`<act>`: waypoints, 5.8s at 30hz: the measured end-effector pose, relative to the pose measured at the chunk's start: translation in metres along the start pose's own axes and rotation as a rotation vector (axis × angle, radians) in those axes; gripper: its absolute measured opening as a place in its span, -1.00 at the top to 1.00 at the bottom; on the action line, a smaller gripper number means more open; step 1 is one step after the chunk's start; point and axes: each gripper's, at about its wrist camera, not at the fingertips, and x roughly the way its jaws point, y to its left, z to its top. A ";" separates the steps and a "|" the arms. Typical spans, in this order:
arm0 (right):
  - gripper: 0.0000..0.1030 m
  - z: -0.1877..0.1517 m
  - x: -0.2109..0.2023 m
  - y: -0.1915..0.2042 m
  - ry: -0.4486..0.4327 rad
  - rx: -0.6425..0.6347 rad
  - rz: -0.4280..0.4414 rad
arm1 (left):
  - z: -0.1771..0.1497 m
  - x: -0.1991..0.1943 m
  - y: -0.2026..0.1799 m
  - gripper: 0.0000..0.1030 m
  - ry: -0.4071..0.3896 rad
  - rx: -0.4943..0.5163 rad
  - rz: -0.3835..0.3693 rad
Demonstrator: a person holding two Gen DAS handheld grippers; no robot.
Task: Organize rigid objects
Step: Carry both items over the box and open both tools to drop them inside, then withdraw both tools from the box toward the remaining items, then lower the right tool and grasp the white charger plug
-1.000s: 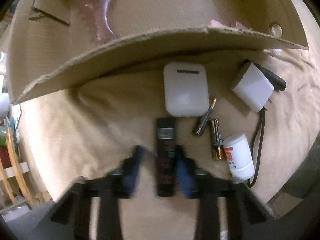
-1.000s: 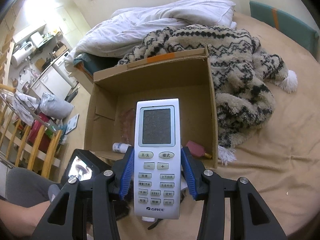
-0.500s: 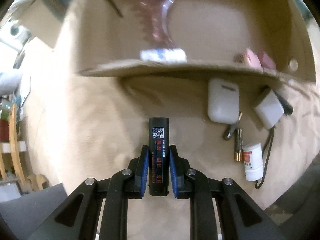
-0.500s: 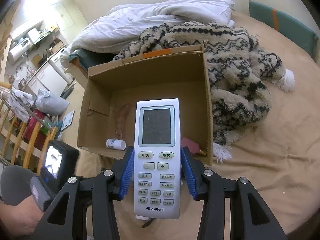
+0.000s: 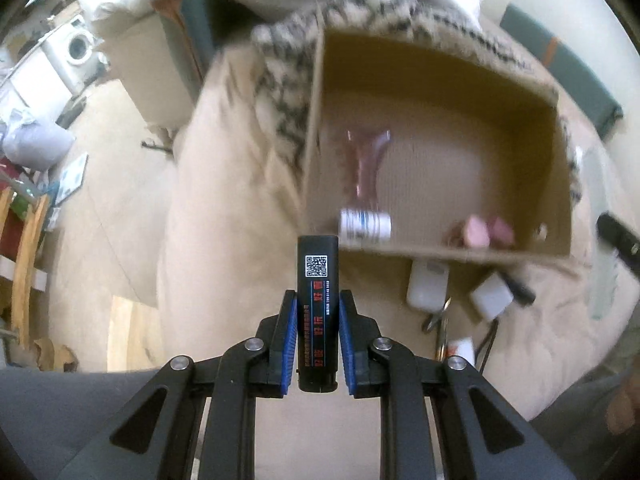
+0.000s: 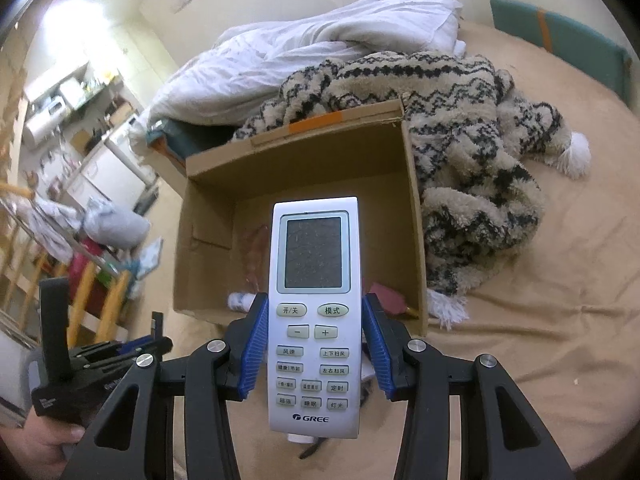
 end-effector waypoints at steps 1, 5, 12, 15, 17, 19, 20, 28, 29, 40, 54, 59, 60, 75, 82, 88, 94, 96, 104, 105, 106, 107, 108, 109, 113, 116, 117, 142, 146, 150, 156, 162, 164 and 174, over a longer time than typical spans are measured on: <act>0.08 0.002 0.001 -0.001 0.000 0.007 0.003 | 0.003 -0.005 -0.003 0.66 -0.021 -0.004 0.001; 0.08 0.014 0.003 -0.006 -0.006 0.029 0.014 | 0.025 -0.022 -0.022 0.66 -0.094 -0.002 -0.003; 0.08 0.025 0.014 -0.008 0.009 0.019 0.004 | 0.064 -0.017 -0.036 0.66 -0.120 -0.005 -0.026; 0.08 0.031 0.022 -0.007 0.015 0.002 -0.007 | 0.074 -0.008 -0.048 0.66 -0.115 0.018 -0.029; 0.08 0.037 0.029 -0.004 0.017 -0.015 -0.012 | 0.082 -0.001 -0.058 0.66 -0.106 0.035 -0.030; 0.08 0.042 0.036 -0.001 0.020 -0.031 -0.016 | 0.088 0.008 -0.067 0.66 -0.099 0.053 -0.021; 0.08 0.045 0.040 0.001 0.023 -0.039 -0.012 | 0.089 0.011 -0.070 0.66 -0.098 0.057 -0.019; 0.08 0.055 0.075 0.016 0.056 -0.126 -0.037 | 0.090 0.055 -0.083 0.66 -0.068 0.089 -0.013; 0.08 0.056 0.078 0.017 0.061 -0.130 -0.043 | 0.091 0.058 -0.084 0.66 -0.066 0.092 -0.010; 0.08 0.057 0.112 0.023 0.116 -0.166 -0.068 | 0.093 0.073 -0.081 0.66 -0.049 0.091 0.014; 0.07 0.054 0.119 0.017 0.142 -0.149 -0.109 | 0.089 0.082 -0.083 0.66 -0.029 0.107 0.028; 0.05 0.055 0.115 0.017 0.121 -0.135 -0.094 | 0.090 0.080 -0.081 0.66 -0.040 0.101 0.019; 0.05 0.056 0.112 0.017 0.106 -0.131 -0.083 | 0.091 0.079 -0.080 0.66 -0.042 0.099 0.017; -0.53 0.061 0.099 0.026 0.035 -0.148 -0.033 | 0.092 0.069 -0.085 -0.01 -0.074 0.103 -0.013; -0.81 0.062 0.097 0.025 0.040 -0.130 0.006 | 0.094 0.065 -0.085 -0.02 -0.092 0.100 -0.004; -1.00 0.065 0.088 0.028 0.020 -0.116 0.005 | 0.092 0.053 -0.084 -0.02 -0.119 0.089 -0.002; -1.00 0.064 0.063 0.033 -0.054 -0.088 0.030 | 0.085 0.029 -0.079 -0.02 -0.151 0.107 0.009; -1.00 0.062 0.056 0.036 -0.063 -0.098 0.035 | 0.081 0.020 -0.074 -0.02 -0.154 0.101 0.002; -1.00 0.033 0.021 0.051 -0.076 -0.167 0.053 | 0.054 -0.014 -0.055 -0.02 -0.162 0.093 0.008; -1.00 0.029 0.018 0.051 -0.075 -0.162 0.055 | 0.049 -0.017 -0.053 -0.02 -0.159 0.093 0.010; -1.00 0.024 0.014 0.051 -0.072 -0.156 0.051 | 0.045 -0.019 -0.051 -0.02 -0.157 0.093 0.013; -1.00 0.020 0.012 0.051 -0.066 -0.151 0.044 | 0.040 -0.021 -0.048 -0.02 -0.155 0.093 0.016; -1.00 0.016 0.010 0.050 -0.061 -0.146 0.038 | 0.036 -0.022 -0.046 -0.02 -0.154 0.091 0.017; -1.00 0.011 0.008 0.049 -0.055 -0.141 0.038 | 0.031 -0.022 -0.042 -0.02 -0.152 0.084 0.018; -1.00 -0.003 0.003 0.044 -0.036 -0.136 0.015 | 0.020 -0.020 -0.032 -0.02 -0.142 0.054 0.020; -1.00 -0.012 0.001 0.034 -0.024 -0.108 -0.015 | 0.017 -0.013 -0.030 -0.02 -0.119 0.047 0.031; -1.00 -0.015 0.001 0.029 -0.020 -0.096 -0.036 | 0.017 -0.010 -0.031 -0.02 -0.100 0.051 0.036; -0.20 -0.066 0.147 0.013 0.434 -0.171 -0.281 | 0.016 0.003 -0.046 -0.02 -0.020 0.074 -0.004; -0.14 -0.073 0.159 0.020 0.440 -0.222 -0.334 | 0.017 0.005 -0.044 -0.02 -0.009 0.060 -0.010; 0.07 -0.072 0.153 0.023 0.430 -0.227 -0.307 | 0.018 0.005 -0.043 -0.02 -0.006 0.056 -0.007; 0.12 -0.067 0.116 0.040 0.392 -0.228 -0.204 | 0.018 0.006 -0.040 -0.02 -0.003 0.039 -0.012; 0.13 -0.062 0.068 0.040 0.328 -0.154 -0.060 | 0.018 0.006 -0.041 -0.02 0.001 0.042 -0.015; 0.13 -0.060 0.054 0.041 0.296 -0.161 -0.051 | 0.017 0.006 -0.042 -0.02 -0.002 0.042 -0.017; 0.15 -0.038 0.018 0.041 0.134 -0.186 -0.015 | 0.012 0.015 -0.041 -0.02 0.023 0.053 0.015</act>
